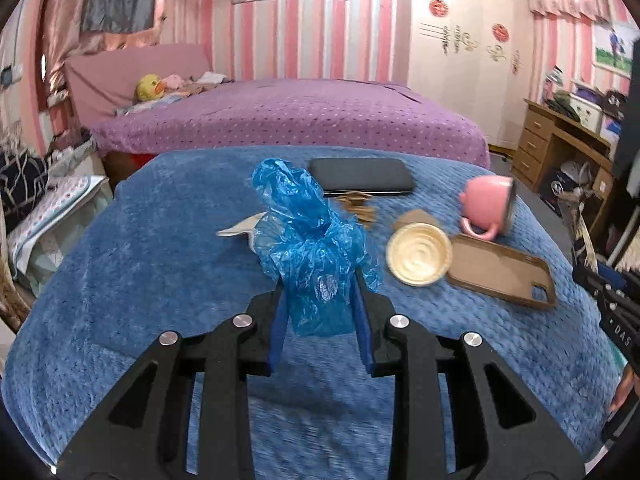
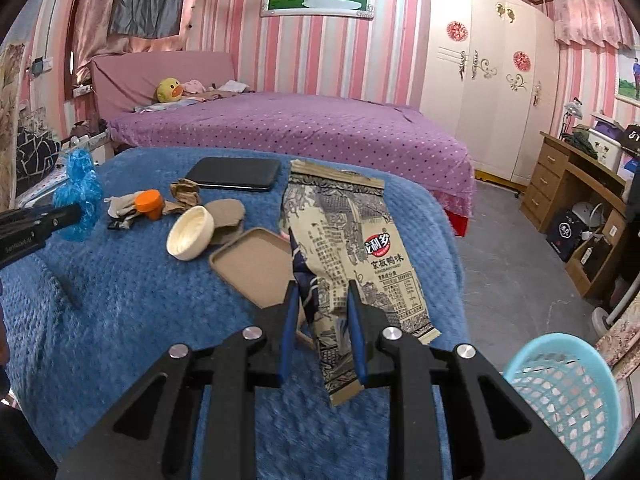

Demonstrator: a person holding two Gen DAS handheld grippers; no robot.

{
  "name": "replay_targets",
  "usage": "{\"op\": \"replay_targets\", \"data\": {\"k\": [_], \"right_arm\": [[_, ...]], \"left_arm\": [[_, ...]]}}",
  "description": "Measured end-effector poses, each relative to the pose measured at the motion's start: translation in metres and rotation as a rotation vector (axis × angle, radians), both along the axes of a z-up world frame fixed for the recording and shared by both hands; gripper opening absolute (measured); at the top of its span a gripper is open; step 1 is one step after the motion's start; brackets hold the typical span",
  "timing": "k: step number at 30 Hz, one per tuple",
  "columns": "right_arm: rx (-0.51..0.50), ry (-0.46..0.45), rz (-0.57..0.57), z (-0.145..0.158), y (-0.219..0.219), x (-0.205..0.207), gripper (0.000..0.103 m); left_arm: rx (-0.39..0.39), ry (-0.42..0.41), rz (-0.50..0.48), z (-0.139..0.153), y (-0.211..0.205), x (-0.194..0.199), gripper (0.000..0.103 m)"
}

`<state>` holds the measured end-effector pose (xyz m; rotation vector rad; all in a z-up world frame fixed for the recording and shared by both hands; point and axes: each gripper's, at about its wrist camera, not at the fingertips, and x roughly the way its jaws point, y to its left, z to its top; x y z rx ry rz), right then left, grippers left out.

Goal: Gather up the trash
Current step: 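Carry the plastic bag and snack packet with both tools over the blue basket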

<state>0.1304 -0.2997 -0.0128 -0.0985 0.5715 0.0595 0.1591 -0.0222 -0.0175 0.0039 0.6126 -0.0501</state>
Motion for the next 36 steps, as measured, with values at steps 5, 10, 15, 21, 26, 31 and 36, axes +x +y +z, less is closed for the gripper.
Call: {"op": "replay_targets", "data": {"k": [5, 10, 15, 21, 26, 31, 36], "right_arm": [[-0.003, -0.006, -0.022, 0.002, -0.02, -0.006, 0.024], [-0.014, -0.004, -0.044, 0.001, -0.041, -0.007, 0.024], [-0.027, -0.003, -0.079, 0.0, -0.064, -0.014, 0.024], [-0.014, 0.002, -0.126, 0.0, -0.096, -0.025, 0.024], [-0.011, 0.012, -0.162, 0.001, -0.121, -0.04, 0.024], [0.016, 0.03, -0.219, -0.003, -0.159, -0.055, 0.024], [0.048, 0.069, -0.272, -0.017, -0.198, -0.063, 0.024]], "left_arm": [[0.036, -0.007, -0.04, -0.004, -0.032, -0.011, 0.028], [0.053, 0.008, -0.081, -0.011, -0.059, -0.014, 0.028], [0.06, 0.007, -0.112, -0.014, -0.076, -0.015, 0.028], [0.041, -0.002, -0.121, -0.007, -0.097, -0.017, 0.028], [0.031, -0.032, -0.173, 0.002, -0.131, -0.03, 0.028], [0.024, -0.036, -0.254, 0.002, -0.181, -0.043, 0.028], [0.01, 0.014, -0.325, -0.013, -0.23, -0.055, 0.028]]}}
